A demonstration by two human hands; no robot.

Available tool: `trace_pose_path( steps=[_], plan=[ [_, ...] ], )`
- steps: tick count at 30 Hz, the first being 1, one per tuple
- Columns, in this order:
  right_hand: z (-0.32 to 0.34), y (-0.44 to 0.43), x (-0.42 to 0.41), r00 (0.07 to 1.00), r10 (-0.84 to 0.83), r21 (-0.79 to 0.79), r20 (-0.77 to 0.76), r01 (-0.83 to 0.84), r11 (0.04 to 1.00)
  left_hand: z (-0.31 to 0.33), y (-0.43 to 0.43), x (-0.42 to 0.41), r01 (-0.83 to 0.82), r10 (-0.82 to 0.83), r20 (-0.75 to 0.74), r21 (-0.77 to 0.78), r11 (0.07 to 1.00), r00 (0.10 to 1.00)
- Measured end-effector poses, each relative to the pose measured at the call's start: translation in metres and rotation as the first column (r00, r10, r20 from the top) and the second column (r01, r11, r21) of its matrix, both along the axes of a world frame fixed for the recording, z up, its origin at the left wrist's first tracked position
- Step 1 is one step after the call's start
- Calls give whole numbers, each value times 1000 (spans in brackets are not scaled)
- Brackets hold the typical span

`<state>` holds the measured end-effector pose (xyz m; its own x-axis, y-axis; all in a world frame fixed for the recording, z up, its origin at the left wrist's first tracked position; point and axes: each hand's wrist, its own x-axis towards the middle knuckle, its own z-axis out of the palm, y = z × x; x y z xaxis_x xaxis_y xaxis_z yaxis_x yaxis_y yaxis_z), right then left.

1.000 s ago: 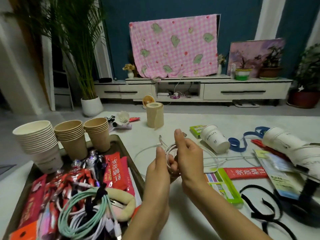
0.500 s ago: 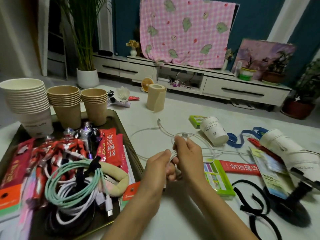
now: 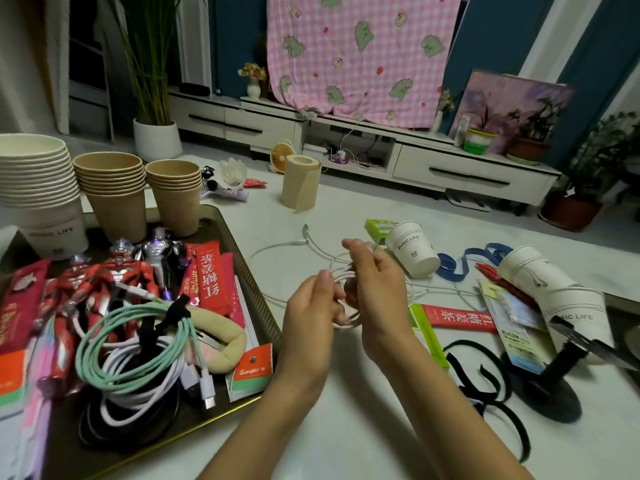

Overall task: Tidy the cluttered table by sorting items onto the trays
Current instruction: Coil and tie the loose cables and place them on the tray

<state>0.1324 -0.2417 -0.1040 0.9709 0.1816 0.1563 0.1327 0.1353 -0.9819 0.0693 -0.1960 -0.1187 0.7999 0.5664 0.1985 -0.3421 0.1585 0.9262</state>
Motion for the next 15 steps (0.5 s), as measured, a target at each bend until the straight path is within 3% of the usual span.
trace_pose_path(
  steps=[3, 5, 8, 12, 15],
  plan=[
    [7, -7, 4, 994, 54, 39, -97, -51, 998, 5, 8, 1, 48, -42, 38, -180, 982, 998],
    [10, -14, 4, 995, 10, -153, 104, 6, 988, 6, 10, 1, 51, -45, 39, -171, 984, 998],
    [6, -23, -8, 914, 90, -350, 396, 60, 935, 6, 10, 2, 54, -51, 25, -111, 992, 998],
    [-15, -40, -20, 798, 245, -594, 550, 168, 787, 3, 10, 2, 113, -113, 3, -26, 993, 994],
    [-21, -51, -22, 793, 227, -617, 565, 223, 755, 0, 3, 2, 144, -142, -37, 39, 989, 989]
  ],
)
